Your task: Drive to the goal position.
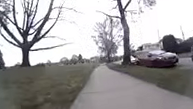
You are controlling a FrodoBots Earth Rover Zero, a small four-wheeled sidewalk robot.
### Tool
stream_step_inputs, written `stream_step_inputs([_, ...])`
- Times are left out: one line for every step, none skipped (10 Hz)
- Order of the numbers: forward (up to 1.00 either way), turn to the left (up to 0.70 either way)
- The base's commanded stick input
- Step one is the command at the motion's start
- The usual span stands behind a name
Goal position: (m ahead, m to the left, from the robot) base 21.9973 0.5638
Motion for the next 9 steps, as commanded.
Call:
stream_step_inputs([1.00,-0.33])
stream_step_inputs([1.00,-0.16])
stream_step_inputs([1.00,-0.04])
stream_step_inputs([1.00,0.00])
stream_step_inputs([1.00,0.00])
stream_step_inputs([1.00,0.00])
stream_step_inputs([1.00,0.00])
stream_step_inputs([1.00,0.00])
stream_step_inputs([1.00,0.00])
